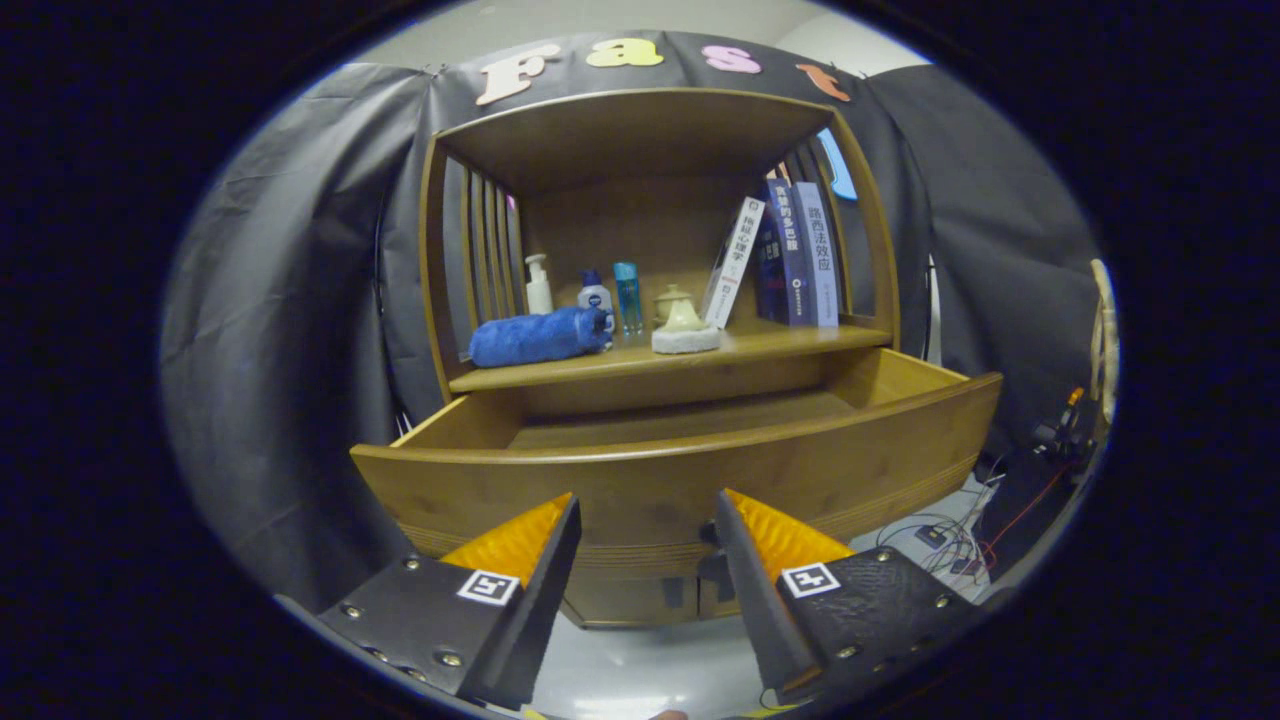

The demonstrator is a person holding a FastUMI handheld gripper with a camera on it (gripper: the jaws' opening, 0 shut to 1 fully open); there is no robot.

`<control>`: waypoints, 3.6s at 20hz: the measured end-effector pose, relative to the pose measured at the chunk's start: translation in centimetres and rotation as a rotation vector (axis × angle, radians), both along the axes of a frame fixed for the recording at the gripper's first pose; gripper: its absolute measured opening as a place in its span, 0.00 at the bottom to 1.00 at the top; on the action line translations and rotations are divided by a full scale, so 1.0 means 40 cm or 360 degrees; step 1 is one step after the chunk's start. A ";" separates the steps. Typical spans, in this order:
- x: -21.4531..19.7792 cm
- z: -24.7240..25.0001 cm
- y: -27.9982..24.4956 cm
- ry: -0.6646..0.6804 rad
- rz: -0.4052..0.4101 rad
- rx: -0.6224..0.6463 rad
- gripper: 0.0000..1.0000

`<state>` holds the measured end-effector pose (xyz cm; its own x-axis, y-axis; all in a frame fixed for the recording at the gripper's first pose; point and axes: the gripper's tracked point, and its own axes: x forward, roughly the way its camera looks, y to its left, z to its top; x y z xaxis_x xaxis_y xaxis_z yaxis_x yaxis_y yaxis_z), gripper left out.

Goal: Pull open the drawer, take out the items inside it, and place them on the countertop above the cabinet.

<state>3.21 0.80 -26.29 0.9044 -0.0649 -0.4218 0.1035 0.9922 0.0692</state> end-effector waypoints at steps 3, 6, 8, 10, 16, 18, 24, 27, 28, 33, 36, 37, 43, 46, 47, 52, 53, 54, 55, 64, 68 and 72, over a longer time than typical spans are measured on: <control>0.010 -0.019 0.006 0.0031 0.0021 0.0019 0.80; 0.032 -0.026 0.008 0.0032 0.0040 0.0035 0.80; 0.038 -0.039 0.000 0.0051 0.0035 0.0015 0.80; 0.036 -0.040 -0.004 0.0052 0.0019 0.0032 0.80; 0.038 -0.049 -0.028 0.0065 -0.0017 0.0019 0.80; 0.039 -0.047 -0.030 0.0067 -0.0016 0.0014 0.80; 0.072 -0.036 -0.045 0.0057 0.0021 -0.0009 0.80; 0.088 -0.039 -0.053 0.0058 0.0025 0.0000 0.81; 0.087 -0.041 -0.052 0.0056 0.0027 0.0004 0.80; 0.147 -0.057 -0.048 0.0087 0.0002 -0.0013 0.80; 0.180 -0.064 -0.043 0.0088 -0.0011 0.0010 0.81; 0.187 -0.066 -0.045 0.0093 -0.0005 0.0006 0.80; 0.243 -0.078 -0.050 0.0099 0.0008 0.0014 0.81; 0.276 -0.086 -0.049 0.0090 -0.0001 0.0008 0.81; 0.287 -0.088 -0.050 0.0088 -0.0002 0.0008 0.80; 0.329 -0.099 -0.050 0.0094 -0.0005 0.0010 0.81; 0.336 -0.099 -0.049 0.0095 -0.0005 0.0013 0.81; 0.343 -0.103 -0.050 0.0096 -0.0005 0.0011 0.81; 0.350 -0.103 -0.050 0.0095 -0.0004 0.0011 0.81; 0.408 -0.119 -0.050 0.0111 -0.0005 0.0016 0.81; 0.410 -0.118 -0.052 0.0096 -0.0002 0.0021 0.80; 0.409 -0.119 -0.051 0.0098 -0.0001 0.0021 0.80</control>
